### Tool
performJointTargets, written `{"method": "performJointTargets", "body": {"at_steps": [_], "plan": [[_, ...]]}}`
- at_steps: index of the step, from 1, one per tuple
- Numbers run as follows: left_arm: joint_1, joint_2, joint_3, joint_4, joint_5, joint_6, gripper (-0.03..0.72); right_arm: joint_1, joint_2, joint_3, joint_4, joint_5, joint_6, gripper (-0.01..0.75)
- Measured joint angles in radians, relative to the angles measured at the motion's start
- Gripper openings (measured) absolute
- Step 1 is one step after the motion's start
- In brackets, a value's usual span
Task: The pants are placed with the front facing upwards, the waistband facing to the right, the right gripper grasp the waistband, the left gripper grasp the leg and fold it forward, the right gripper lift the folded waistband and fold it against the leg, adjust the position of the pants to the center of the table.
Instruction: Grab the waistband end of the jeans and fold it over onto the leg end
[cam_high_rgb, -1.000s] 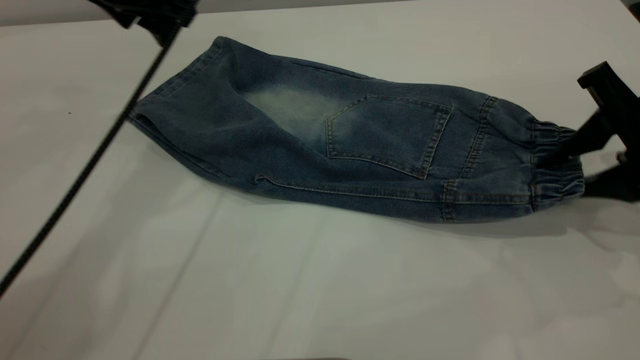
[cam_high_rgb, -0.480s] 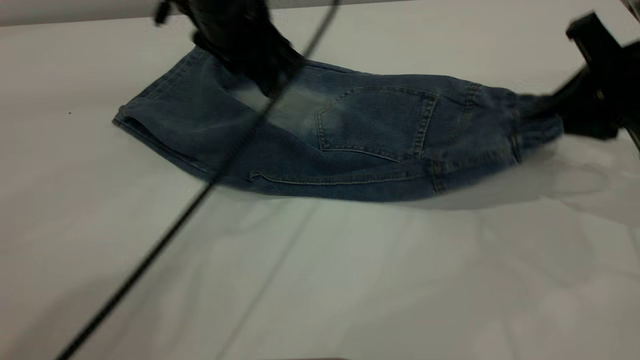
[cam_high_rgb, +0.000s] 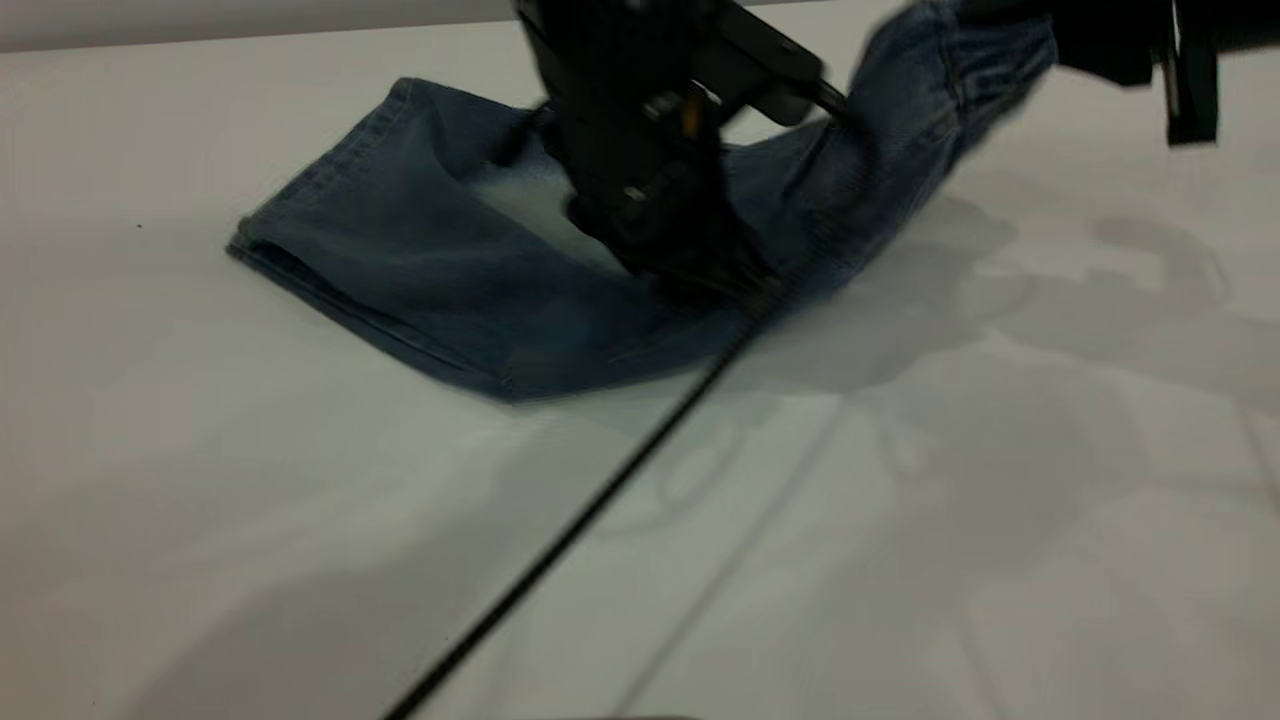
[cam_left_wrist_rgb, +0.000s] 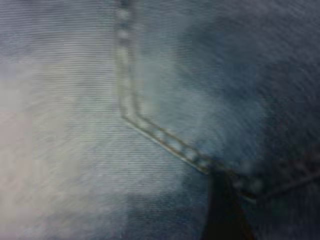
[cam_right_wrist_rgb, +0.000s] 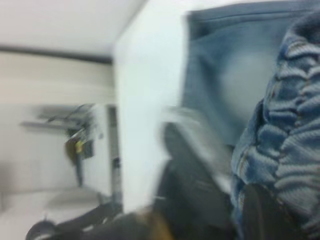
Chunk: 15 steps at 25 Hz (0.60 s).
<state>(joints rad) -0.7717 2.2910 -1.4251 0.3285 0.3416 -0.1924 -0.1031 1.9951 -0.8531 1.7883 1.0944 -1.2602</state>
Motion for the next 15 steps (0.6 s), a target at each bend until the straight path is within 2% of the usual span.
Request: {"method": "performJointTargets", "body": {"at_steps": [4, 8, 15], "plan": [[-0.052, 0.017, 0.0, -0.007, -0.054, -0.002, 0.419, 0.0, 0.0, -0.035, -0.012, 0.018, -0.002, 0.041], [-0.076, 0.019, 0.0, -0.004, -0.058, -0.003, 0.419, -0.004, 0.0, -0.043, -0.042, 0.025, -0.003, 0.04], [-0.035, -0.056, 0.0, 0.116, 0.089, -0.002, 0.419, -0.004, 0.0, -0.045, -0.047, 0.032, -0.003, 0.04]]}}
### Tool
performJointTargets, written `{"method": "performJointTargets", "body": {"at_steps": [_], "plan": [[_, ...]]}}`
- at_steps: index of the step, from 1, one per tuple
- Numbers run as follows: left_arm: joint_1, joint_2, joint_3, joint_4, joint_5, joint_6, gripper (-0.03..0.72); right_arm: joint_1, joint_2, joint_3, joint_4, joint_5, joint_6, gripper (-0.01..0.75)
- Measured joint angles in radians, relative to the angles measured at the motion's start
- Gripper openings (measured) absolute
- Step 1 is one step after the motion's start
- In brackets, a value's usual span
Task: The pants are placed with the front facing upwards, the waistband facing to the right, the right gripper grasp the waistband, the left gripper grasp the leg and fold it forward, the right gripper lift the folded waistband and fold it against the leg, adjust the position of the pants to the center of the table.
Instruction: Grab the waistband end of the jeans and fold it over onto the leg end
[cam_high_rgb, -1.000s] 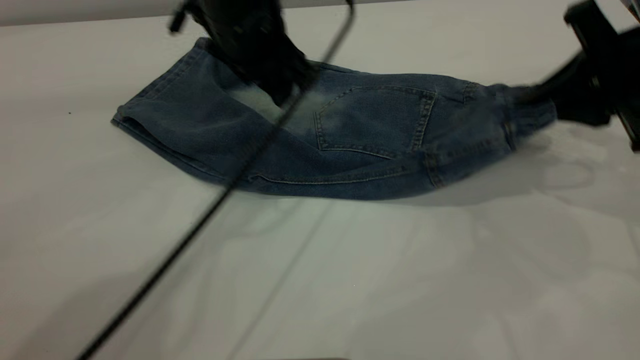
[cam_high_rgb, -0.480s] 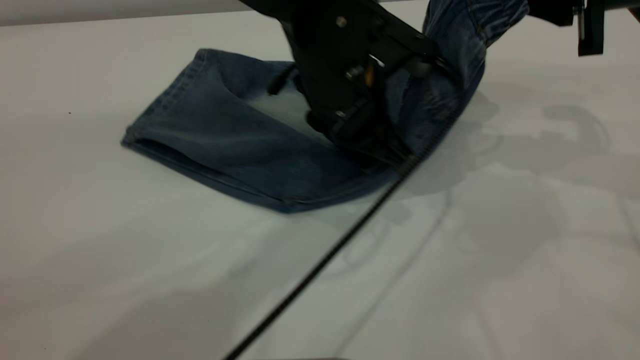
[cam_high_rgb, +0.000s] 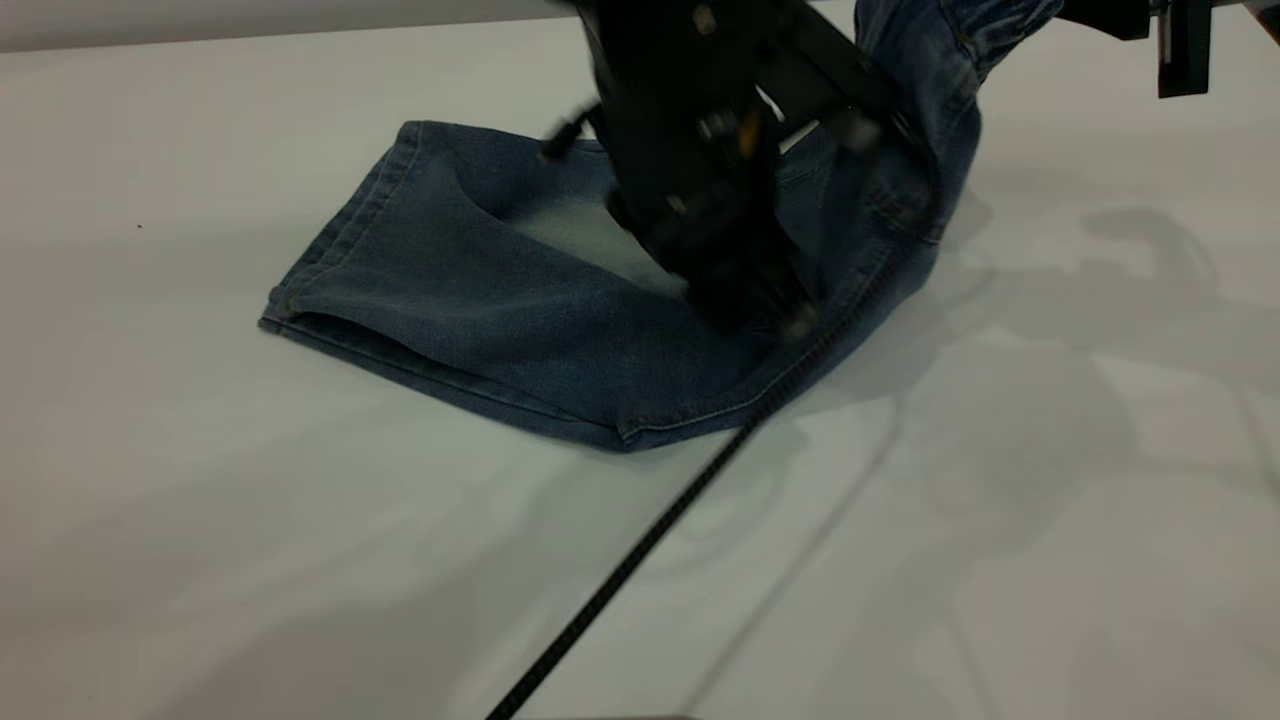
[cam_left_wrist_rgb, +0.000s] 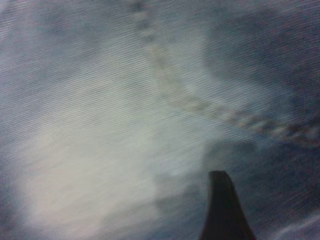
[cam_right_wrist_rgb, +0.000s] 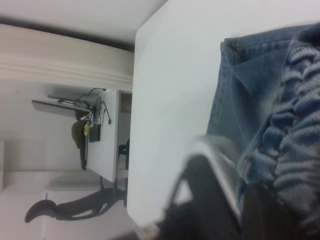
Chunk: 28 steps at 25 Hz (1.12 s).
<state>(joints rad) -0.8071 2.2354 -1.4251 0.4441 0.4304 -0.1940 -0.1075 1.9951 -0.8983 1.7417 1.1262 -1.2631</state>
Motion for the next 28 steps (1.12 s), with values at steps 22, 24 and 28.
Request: {"method": "performJointTargets", "body": {"at_steps": [22, 24, 28], "plan": [[0.164, 0.059, 0.0, -0.082, 0.134, 0.007, 0.383, 0.0, -0.132, -0.088, -0.057, 0.009, -0.041, 0.04], [0.146, 0.059, 0.0, -0.083, 0.112, 0.007, 0.382, 0.0, -0.14, -0.088, -0.059, 0.011, -0.041, 0.04], [0.121, 0.057, 0.0, -0.062, 0.104, 0.007, 0.382, 0.0, -0.145, -0.088, -0.071, 0.013, -0.041, 0.04]]}}
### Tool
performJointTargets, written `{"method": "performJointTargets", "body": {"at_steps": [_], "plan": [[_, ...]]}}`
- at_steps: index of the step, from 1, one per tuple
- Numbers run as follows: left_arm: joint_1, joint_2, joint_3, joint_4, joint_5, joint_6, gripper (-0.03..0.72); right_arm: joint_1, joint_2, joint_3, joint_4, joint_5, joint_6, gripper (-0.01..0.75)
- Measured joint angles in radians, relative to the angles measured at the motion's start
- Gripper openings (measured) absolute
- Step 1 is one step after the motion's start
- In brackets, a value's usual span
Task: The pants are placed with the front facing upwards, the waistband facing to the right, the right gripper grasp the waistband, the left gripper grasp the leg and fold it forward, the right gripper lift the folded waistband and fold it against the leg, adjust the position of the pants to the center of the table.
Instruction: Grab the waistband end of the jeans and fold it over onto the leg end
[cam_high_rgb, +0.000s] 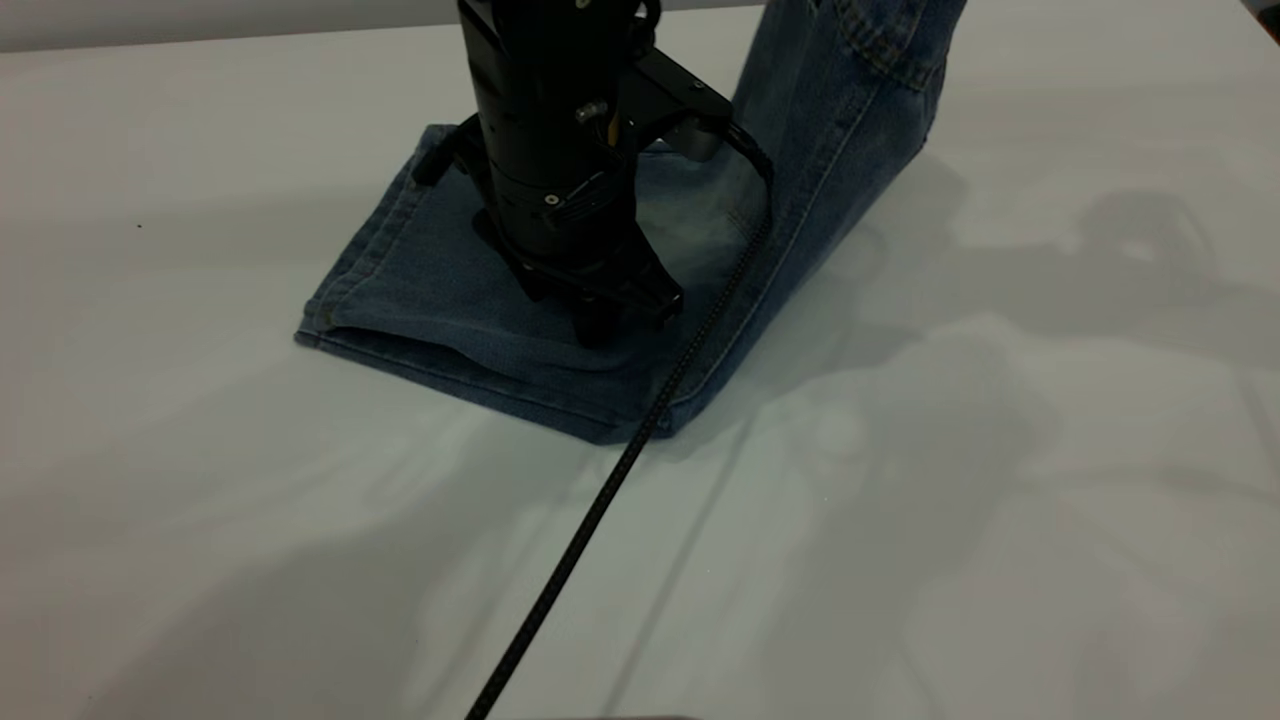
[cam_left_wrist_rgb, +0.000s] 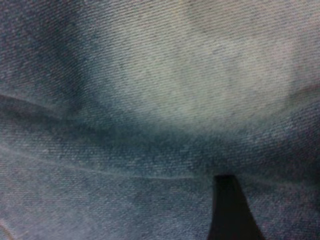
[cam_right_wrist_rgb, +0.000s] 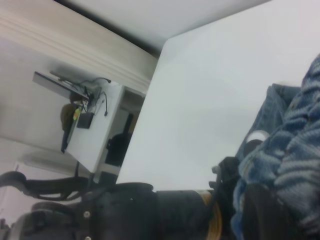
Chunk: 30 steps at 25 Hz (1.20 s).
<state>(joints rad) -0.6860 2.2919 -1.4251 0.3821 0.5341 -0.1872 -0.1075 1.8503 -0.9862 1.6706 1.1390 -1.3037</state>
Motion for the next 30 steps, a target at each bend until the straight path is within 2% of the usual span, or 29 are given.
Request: {"method": "performJointTargets", "body": {"at_steps": [6, 11, 14, 17, 21, 26, 30], "plan": [[0.028, -0.146, 0.0, 0.113, 0.091, -0.003, 0.382, 0.0, 0.0, 0.0, -0.028, 0.001, 0.0, 0.04], [0.102, -0.378, 0.0, 0.184, 0.11, -0.042, 0.382, 0.009, 0.0, 0.0, -0.031, 0.001, 0.0, 0.04], [0.155, -0.521, 0.0, 0.215, 0.122, -0.071, 0.382, 0.047, 0.0, 0.0, -0.022, -0.001, 0.0, 0.04], [0.2, -0.654, 0.0, 0.229, 0.131, -0.091, 0.38, 0.138, -0.001, 0.0, -0.01, -0.086, 0.003, 0.04], [0.22, -0.79, 0.0, 0.231, 0.158, -0.098, 0.38, 0.32, -0.001, 0.0, 0.03, -0.334, -0.007, 0.04], [0.22, -0.867, 0.0, 0.214, 0.228, -0.1, 0.38, 0.508, 0.003, -0.041, 0.113, -0.637, -0.084, 0.04], [0.22, -0.88, 0.0, 0.203, 0.264, -0.1, 0.38, 0.588, 0.049, -0.13, 0.125, -0.689, -0.09, 0.04]]}}
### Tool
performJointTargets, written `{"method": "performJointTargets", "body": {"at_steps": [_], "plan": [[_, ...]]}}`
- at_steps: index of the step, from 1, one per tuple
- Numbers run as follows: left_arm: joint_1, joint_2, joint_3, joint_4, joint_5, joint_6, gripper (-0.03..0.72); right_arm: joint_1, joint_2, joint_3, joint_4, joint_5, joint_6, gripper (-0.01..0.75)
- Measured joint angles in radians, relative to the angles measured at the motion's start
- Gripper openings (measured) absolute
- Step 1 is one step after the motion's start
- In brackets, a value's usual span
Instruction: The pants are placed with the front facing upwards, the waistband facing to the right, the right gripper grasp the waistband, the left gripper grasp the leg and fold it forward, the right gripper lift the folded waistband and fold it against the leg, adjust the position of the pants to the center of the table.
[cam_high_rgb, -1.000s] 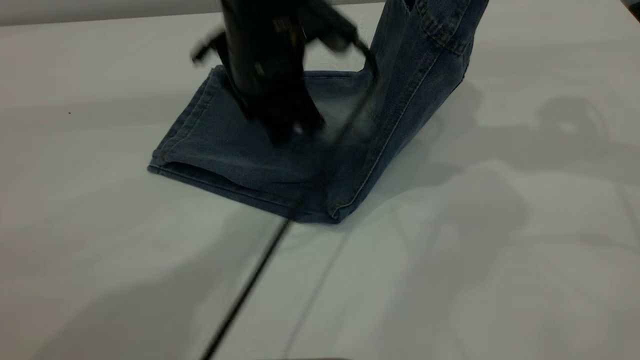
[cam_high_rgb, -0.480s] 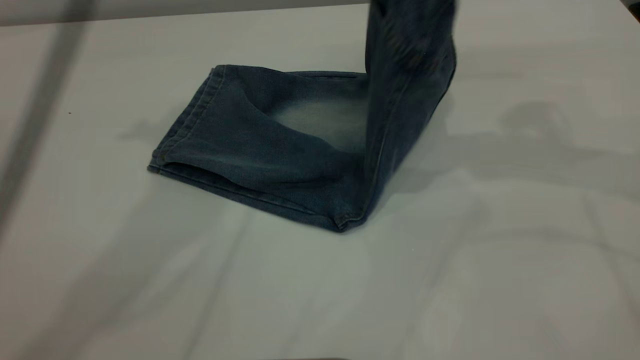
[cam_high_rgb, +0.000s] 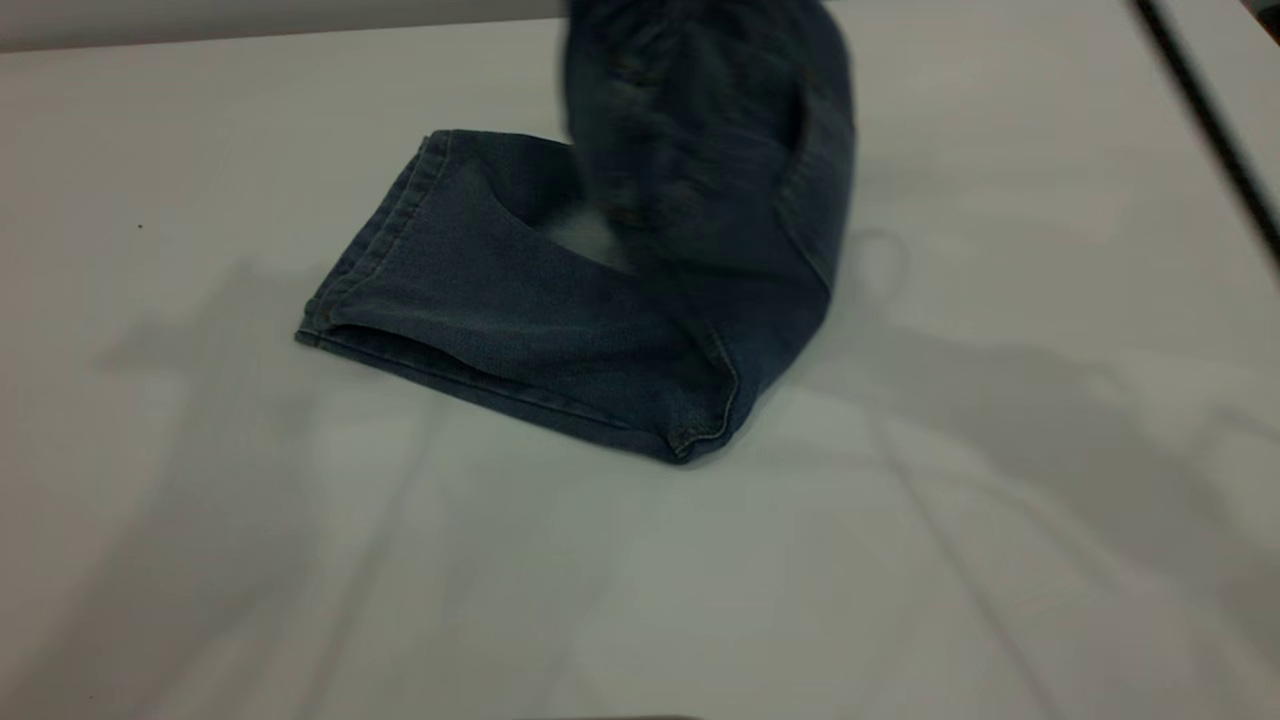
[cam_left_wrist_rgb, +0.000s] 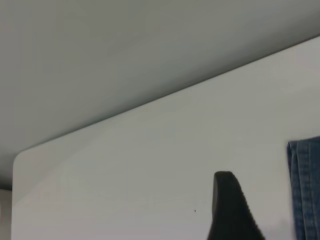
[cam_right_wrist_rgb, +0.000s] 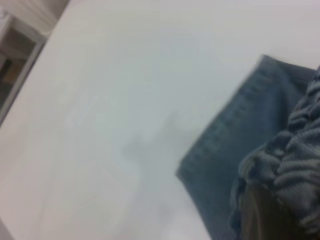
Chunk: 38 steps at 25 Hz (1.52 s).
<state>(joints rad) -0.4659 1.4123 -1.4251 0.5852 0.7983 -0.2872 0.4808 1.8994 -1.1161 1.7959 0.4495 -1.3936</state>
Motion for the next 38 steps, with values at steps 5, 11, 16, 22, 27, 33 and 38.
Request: {"method": "performJointTargets", "body": {"at_steps": [5, 11, 16, 22, 27, 33, 38], "plan": [[0.0, 0.0, 0.0, -0.024, 0.02, 0.0, 0.38, 0.074, 0.093, -0.103, 0.0, -0.003, 0.016, 0.041], [0.0, 0.0, 0.0, -0.064, 0.026, 0.011, 0.38, 0.127, 0.186, -0.204, 0.0, -0.012, 0.023, 0.047], [0.0, 0.0, 0.0, -0.077, 0.03, 0.02, 0.38, 0.128, 0.243, -0.271, 0.0, -0.015, 0.036, 0.06], [0.0, -0.001, 0.0, -0.078, 0.031, 0.028, 0.38, 0.134, 0.295, -0.326, -0.001, -0.005, 0.037, 0.293], [0.0, -0.002, 0.0, -0.078, 0.031, 0.041, 0.38, 0.192, 0.297, -0.41, -0.105, -0.001, 0.09, 0.619], [0.0, -0.031, 0.0, -0.072, 0.031, 0.044, 0.38, 0.274, 0.297, -0.546, -0.608, -0.01, 0.635, 0.626], [0.0, -0.078, 0.0, -0.056, 0.028, 0.044, 0.38, 0.277, 0.314, -0.657, -1.17, 0.164, 1.294, 0.566]]}}
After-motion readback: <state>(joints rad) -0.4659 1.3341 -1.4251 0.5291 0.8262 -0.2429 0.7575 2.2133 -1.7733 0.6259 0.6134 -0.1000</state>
